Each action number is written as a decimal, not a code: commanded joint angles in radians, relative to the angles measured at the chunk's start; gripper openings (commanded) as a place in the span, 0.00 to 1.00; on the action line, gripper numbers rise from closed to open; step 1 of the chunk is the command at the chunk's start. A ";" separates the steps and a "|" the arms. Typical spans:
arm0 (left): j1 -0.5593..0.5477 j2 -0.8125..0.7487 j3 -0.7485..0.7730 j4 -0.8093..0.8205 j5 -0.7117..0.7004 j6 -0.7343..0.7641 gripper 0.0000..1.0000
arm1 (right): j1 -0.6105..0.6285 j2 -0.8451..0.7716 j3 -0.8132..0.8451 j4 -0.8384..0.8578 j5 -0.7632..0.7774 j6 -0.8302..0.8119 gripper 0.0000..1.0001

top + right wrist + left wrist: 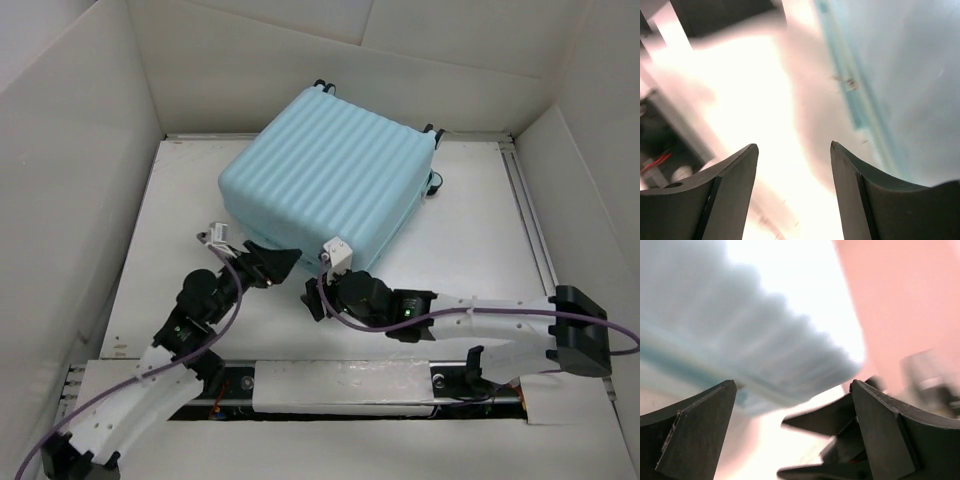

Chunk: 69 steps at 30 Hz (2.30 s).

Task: Pack the luggage

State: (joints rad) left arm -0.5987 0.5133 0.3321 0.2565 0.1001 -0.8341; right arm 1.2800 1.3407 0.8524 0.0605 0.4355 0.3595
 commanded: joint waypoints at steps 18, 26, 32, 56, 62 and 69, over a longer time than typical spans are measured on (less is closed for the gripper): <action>0.767 0.857 0.843 -0.063 0.331 -0.045 0.84 | -0.425 -0.528 -0.023 -0.429 0.111 0.053 0.00; 0.781 1.136 0.860 -0.057 0.447 0.000 0.81 | -0.939 -0.255 -0.075 -0.167 -0.377 -0.086 0.00; 0.711 1.195 0.760 0.099 0.512 -0.060 0.76 | -0.961 -0.001 -0.001 0.037 -0.547 -0.096 0.00; 0.570 0.104 -0.266 0.285 0.481 -0.163 0.74 | -0.944 0.602 0.924 -0.131 -0.917 -0.131 0.35; 0.570 -0.082 -0.139 0.033 0.435 -0.065 0.82 | -1.001 0.234 0.772 -0.140 -0.767 -0.185 0.55; 0.570 -0.104 -0.005 -0.204 0.306 0.087 0.91 | -0.847 -0.378 0.170 -0.091 -0.653 -0.243 0.19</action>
State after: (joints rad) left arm -0.0227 0.3977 0.2615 0.1471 0.3779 -0.8547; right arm 0.3466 1.0454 1.2217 -0.0189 -0.2394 0.1287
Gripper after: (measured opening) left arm 0.903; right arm 0.233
